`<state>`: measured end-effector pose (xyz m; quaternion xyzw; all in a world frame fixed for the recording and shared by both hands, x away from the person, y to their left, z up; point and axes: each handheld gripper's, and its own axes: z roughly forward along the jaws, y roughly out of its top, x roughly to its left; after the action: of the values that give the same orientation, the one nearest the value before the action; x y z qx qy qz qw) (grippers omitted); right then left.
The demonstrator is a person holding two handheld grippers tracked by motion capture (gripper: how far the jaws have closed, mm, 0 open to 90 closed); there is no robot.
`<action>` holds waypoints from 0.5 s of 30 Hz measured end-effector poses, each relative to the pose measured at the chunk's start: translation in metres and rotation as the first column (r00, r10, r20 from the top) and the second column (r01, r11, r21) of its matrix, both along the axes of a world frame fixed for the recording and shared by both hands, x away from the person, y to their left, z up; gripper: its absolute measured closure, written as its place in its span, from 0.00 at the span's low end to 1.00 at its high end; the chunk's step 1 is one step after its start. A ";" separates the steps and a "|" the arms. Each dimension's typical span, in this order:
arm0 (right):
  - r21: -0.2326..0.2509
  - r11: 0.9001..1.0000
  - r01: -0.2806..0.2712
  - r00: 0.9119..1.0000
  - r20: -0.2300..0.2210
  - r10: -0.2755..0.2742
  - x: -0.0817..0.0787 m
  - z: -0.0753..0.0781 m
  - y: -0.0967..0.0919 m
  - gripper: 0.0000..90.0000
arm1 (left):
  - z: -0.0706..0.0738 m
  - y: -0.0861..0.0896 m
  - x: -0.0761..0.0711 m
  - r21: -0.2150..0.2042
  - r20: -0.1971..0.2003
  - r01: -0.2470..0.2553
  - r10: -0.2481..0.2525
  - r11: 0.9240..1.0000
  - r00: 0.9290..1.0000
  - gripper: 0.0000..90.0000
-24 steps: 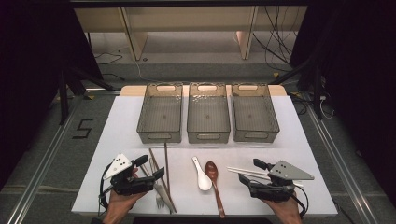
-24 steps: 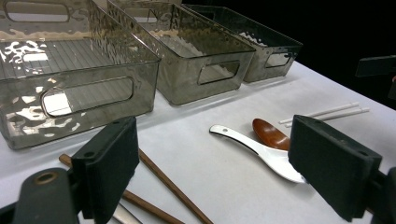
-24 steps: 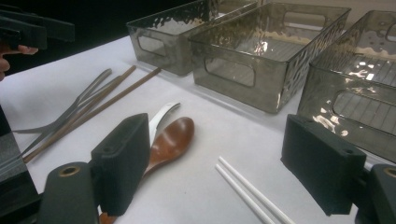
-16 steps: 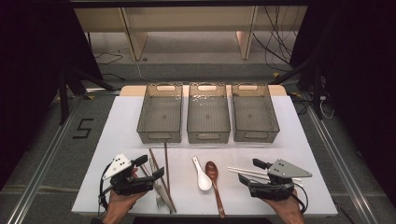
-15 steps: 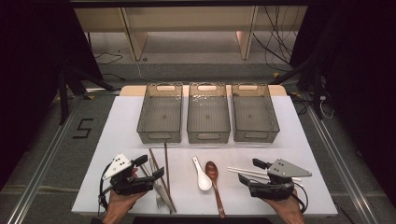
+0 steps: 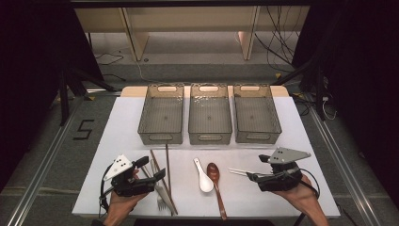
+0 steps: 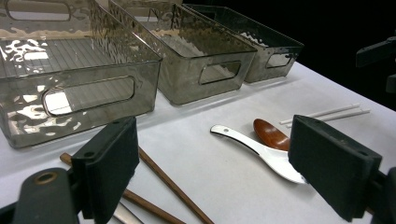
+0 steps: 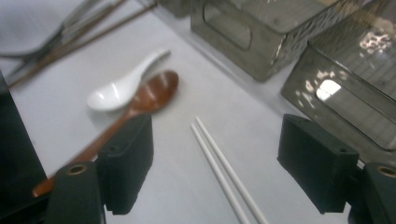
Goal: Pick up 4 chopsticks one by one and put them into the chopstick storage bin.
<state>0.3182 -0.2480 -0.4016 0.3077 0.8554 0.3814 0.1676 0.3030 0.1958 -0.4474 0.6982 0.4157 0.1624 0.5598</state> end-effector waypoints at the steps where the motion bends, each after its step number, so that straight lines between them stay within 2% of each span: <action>1: -0.032 0.999 -0.005 1.000 -0.013 0.004 0.002 0.002 0.000 0.31 | 0.000 0.000 0.000 0.000 0.002 -0.001 0.001 1.000 1.000 0.18; 7: -0.162 0.986 -0.040 0.995 -0.100 0.024 0.011 0.007 -0.002 0.33 | 0.000 0.001 0.001 0.005 0.005 -0.003 0.003 1.000 1.000 0.18; 9: -0.181 0.983 -0.042 0.993 -0.116 0.021 0.013 0.007 -0.002 0.34 | 0.000 0.001 0.001 0.005 0.004 -0.003 0.003 1.000 1.000 0.18; 15: -0.279 0.958 -0.068 0.983 -0.183 0.016 0.019 -0.007 -0.003 0.37 | 0.000 0.002 0.001 0.010 0.011 -0.014 0.014 1.000 1.000 0.18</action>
<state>0.3376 -0.2513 -0.4081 0.2951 0.9193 0.2290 0.1243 0.3036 0.1975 -0.4470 0.6969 0.4169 0.1723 0.5575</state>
